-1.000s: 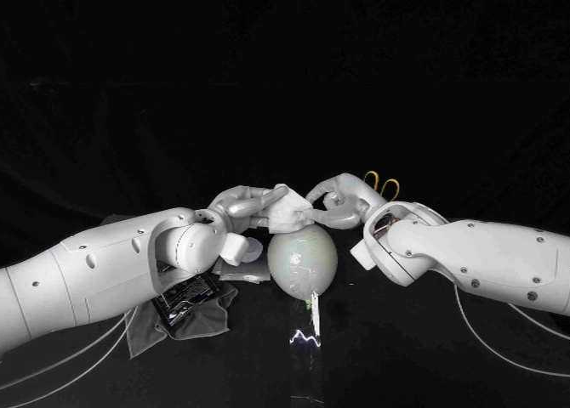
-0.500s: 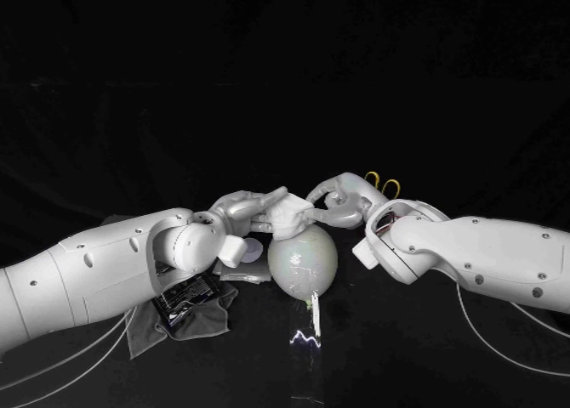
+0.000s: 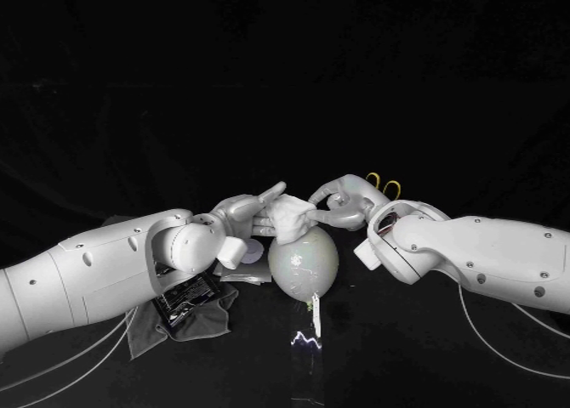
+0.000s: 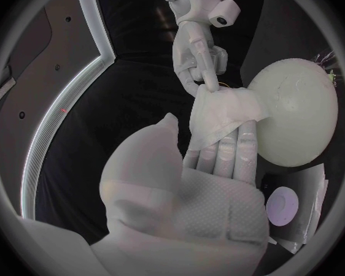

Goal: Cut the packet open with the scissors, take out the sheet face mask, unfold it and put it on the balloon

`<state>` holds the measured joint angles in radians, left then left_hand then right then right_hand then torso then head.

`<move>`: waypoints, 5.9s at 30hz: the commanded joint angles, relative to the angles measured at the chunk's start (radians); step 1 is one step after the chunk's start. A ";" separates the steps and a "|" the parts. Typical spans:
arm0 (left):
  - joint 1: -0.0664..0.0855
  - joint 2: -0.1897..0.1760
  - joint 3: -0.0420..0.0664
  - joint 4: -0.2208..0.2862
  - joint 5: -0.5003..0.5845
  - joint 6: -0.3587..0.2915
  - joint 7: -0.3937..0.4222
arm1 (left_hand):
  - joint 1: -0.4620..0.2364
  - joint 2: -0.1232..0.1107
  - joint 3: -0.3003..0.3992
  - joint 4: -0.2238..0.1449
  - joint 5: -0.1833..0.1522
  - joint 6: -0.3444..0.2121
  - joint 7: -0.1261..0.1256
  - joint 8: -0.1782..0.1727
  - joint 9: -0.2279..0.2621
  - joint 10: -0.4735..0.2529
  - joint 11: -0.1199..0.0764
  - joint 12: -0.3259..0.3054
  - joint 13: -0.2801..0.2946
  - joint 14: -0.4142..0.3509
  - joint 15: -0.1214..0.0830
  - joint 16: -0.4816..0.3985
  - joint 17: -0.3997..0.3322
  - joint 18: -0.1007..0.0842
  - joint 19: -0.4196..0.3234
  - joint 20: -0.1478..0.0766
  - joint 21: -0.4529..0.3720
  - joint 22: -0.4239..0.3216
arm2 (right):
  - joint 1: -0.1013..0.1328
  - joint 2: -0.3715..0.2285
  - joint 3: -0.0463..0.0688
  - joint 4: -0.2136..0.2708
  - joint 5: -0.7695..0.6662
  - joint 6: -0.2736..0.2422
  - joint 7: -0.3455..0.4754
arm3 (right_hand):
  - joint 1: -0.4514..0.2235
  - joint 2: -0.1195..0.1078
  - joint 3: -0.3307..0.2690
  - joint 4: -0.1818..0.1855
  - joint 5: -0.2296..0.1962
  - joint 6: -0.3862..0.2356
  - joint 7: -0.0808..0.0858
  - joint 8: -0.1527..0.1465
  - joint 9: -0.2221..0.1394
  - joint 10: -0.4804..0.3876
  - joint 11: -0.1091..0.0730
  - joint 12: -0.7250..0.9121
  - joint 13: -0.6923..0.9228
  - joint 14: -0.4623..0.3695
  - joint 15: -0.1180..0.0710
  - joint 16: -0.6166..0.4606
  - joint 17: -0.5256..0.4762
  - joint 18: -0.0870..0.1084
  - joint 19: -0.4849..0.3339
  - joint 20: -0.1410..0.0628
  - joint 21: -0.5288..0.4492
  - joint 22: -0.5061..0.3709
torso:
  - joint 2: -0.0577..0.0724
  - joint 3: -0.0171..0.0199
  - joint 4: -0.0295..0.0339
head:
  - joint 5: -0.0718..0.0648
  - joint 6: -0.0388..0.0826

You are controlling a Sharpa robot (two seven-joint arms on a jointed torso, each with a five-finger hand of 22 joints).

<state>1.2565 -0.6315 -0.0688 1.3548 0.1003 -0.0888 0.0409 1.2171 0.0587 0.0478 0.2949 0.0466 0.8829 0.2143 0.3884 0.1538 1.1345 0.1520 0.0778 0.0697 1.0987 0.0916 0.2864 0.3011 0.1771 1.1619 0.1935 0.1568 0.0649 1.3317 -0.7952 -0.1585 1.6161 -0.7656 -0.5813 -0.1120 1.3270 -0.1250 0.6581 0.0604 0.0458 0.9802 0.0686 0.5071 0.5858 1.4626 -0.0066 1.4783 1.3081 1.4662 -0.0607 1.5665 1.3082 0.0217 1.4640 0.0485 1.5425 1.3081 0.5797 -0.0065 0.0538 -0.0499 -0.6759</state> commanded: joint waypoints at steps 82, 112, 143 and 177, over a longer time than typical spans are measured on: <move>-0.005 -0.027 0.000 -0.018 0.067 0.138 0.065 | 0.381 -0.070 0.441 -0.117 0.001 -0.027 -0.024 0.136 0.040 0.017 -0.016 0.012 -0.006 -0.007 0.003 -0.132 0.027 0.007 -0.017 -0.008 -0.060 0.005 | 0.001 -0.031 0.005 0.008 0.051 -0.013 -0.019 | -0.015 0.005 0.019 -0.009 0.003 0.005 -0.002 0.011 0.006 0.056 0.000 0.007 0.193 0.105 -0.005 0.004 0.263 -0.015 0.093 -0.004 0.004 0.254 | 0.000 0.0000 -0.0003 | -0.008 0.009; -0.006 -0.033 0.000 -0.010 -0.026 0.136 0.150 | 0.286 -0.087 0.535 -0.167 0.002 -0.024 -0.035 0.187 0.079 0.074 -0.029 0.004 -0.004 0.039 -0.009 -0.127 0.042 0.006 0.006 -0.018 -0.035 0.012 | 0.005 -0.046 0.005 -0.003 0.061 -0.015 0.074 | -0.086 -0.052 -0.054 -0.038 0.003 -0.136 0.073 -0.109 -0.057 -0.127 0.065 -0.249 0.003 0.088 0.051 -0.025 0.219 0.012 0.021 0.036 -0.112 0.214 | 0.000 -0.0001 -0.0012 | -0.016 0.007; -0.006 -0.037 0.000 0.001 -0.053 0.147 0.194 | 0.178 -0.059 0.556 -0.268 0.002 -0.019 -0.032 0.183 0.113 0.077 -0.023 -0.004 -0.003 -0.141 0.014 0.041 0.164 -0.061 -0.211 0.006 -0.012 0.058 | 0.006 -0.073 0.003 0.071 -0.171 -0.038 0.128 | -0.083 -0.002 -0.086 -0.057 0.010 -0.028 0.042 -0.119 -0.084 -0.026 0.040 -0.114 0.096 0.105 0.032 0.004 0.263 -0.011 0.083 0.035 -0.012 0.249 | 0.000 -0.0009 0.0001 | -0.022 0.005; -0.006 -0.037 0.000 0.005 -0.045 0.113 0.215 | 0.172 -0.057 0.566 -0.271 0.002 -0.020 -0.035 0.186 0.119 0.078 -0.024 -0.002 -0.002 -0.149 0.015 0.041 0.158 -0.055 -0.216 0.005 -0.006 0.062 | -0.025 -0.014 -0.005 0.133 -0.062 -0.108 -0.145 | -0.227 -0.054 -0.215 0.094 0.034 0.008 0.029 -0.136 -0.107 0.021 0.029 -0.051 0.148 0.105 0.020 0.004 0.263 -0.015 0.092 0.020 0.002 0.254 | 0.000 0.0000 0.0005 | -0.019 -0.004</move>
<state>1.2497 -0.6705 -0.0698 1.3568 0.0511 0.0249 0.2386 1.3864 -0.0083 0.6086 0.0244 0.0460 0.8605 0.1770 0.5693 0.1857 1.2168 0.1273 0.0696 0.0660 0.9542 0.1077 0.3241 0.4603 0.1228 0.9467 0.2003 0.1461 0.1256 1.3071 -0.8108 -0.1642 1.7492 -0.8340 -0.6735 -0.2551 1.1091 -0.1801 0.4439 0.1484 0.0756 0.9806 0.0984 0.3751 0.4790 1.4630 0.0285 1.4278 1.3082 1.4646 -0.0342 1.5673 1.3077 0.0217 1.4659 0.0750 1.5459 1.3074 0.5798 -0.0064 0.0537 -0.0695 -0.6795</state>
